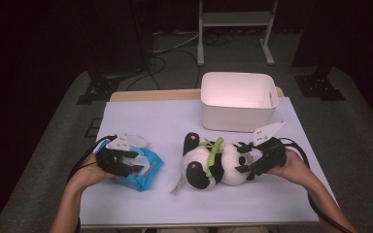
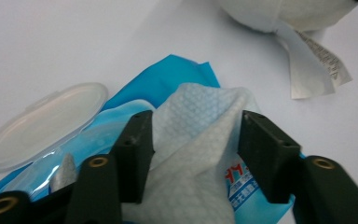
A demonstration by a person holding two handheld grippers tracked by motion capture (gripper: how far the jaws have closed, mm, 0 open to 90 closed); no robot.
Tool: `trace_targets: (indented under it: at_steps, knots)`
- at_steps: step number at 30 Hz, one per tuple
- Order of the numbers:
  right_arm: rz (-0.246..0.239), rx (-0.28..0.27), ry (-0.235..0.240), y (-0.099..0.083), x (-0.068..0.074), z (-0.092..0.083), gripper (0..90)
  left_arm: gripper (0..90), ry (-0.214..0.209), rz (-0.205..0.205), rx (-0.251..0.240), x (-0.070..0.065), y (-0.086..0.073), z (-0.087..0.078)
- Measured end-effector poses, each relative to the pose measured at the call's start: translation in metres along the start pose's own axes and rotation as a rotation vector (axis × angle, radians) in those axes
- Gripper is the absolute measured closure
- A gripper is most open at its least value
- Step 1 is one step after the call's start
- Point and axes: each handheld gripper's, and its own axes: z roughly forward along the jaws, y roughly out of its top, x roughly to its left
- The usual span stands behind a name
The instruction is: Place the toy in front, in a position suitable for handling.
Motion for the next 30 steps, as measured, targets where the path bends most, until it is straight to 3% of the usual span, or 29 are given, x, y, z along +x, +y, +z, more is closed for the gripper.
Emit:
trace_targets:
  at_steps: [5,8,12,17,23,28,30]
  knots:
    - [-0.001,0.003,-0.002,0.0,0.0,0.0,28.7,63.6,0.02,0.017,0.014,0.0,-0.002,0.002]
    - [0.0,0.003,-0.003,0.0,0.001,0.0,27.9,78.0,0.038,0.014,0.027,0.002,-0.001,0.0]
    - [-0.003,0.003,-0.003,0.0,0.0,0.001,27.8,87.6,0.034,0.01,0.018,0.003,-0.001,-0.002]
    - [-0.005,0.005,-0.004,0.001,0.0,0.001,27.8,88.7,0.02,0.01,0.014,0.002,0.001,0.0]
    - [-0.01,0.0,-0.002,0.0,0.001,0.0,27.4,89.2,-0.013,-0.039,-0.002,0.0,0.011,0.0]
    - [-0.015,-0.003,-0.003,-0.001,0.001,0.001,27.2,89.2,-0.041,-0.008,-0.01,-0.007,0.026,0.001]
    - [-0.018,-0.004,-0.003,-0.001,0.001,0.001,27.2,89.2,-0.071,-0.001,-0.031,-0.009,0.033,0.001]
